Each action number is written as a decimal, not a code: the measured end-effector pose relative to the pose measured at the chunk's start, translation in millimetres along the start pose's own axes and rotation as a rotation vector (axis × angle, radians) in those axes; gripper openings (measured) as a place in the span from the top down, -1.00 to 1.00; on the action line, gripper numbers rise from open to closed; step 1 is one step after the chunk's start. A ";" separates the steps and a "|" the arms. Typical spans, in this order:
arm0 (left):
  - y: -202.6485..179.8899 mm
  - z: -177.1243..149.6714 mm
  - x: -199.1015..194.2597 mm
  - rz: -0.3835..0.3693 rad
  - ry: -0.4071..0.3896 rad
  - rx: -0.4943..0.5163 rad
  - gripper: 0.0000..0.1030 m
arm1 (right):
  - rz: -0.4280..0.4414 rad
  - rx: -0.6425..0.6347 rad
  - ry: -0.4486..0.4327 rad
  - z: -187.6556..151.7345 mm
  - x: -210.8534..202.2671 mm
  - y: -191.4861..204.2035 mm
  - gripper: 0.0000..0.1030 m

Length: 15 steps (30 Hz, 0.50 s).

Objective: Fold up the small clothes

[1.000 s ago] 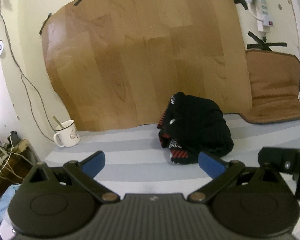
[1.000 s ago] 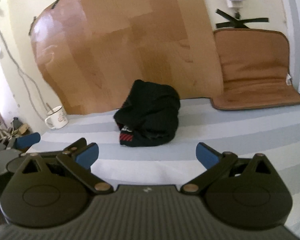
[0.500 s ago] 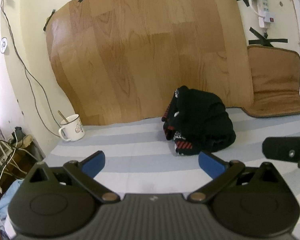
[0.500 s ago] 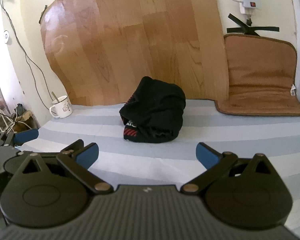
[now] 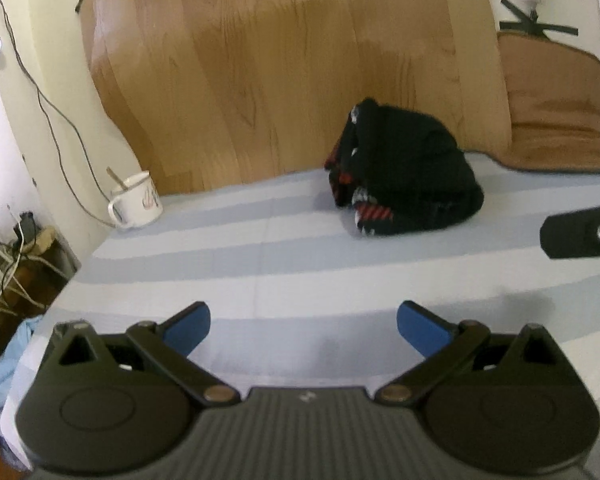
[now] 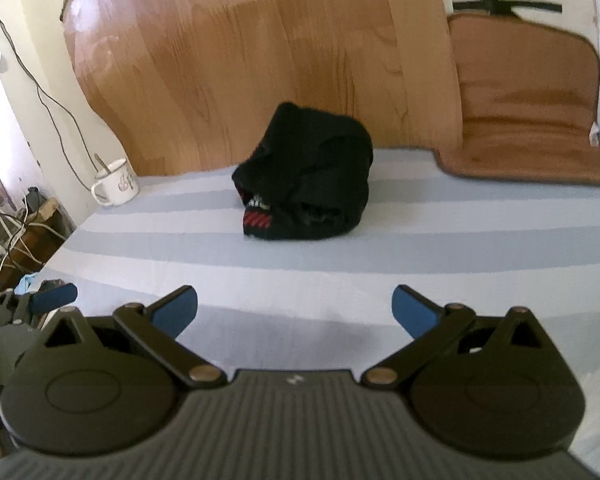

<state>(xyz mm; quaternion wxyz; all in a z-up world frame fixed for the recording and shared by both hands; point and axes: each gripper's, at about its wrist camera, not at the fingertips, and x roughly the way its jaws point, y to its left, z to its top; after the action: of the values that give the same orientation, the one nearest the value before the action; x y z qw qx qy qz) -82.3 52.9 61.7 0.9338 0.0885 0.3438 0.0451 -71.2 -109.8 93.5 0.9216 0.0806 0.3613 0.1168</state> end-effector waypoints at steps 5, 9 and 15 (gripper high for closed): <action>8.5 -7.5 4.2 0.001 0.024 -0.004 -1.00 | 0.005 0.005 0.052 -1.8 8.9 1.7 -1.00; 13.8 -13.1 8.3 0.003 0.041 0.001 -1.00 | 0.008 -0.002 0.073 -3.6 13.7 3.9 -1.00; 22.9 -22.2 14.9 0.012 0.069 -0.010 -1.00 | 0.018 0.002 0.112 -6.0 22.4 7.4 -1.00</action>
<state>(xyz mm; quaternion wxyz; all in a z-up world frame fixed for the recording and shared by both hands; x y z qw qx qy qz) -86.0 80.5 40.1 0.9214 0.0844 0.3752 0.0556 -60.5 -96.2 76.4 0.8987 0.0781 0.4119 0.1289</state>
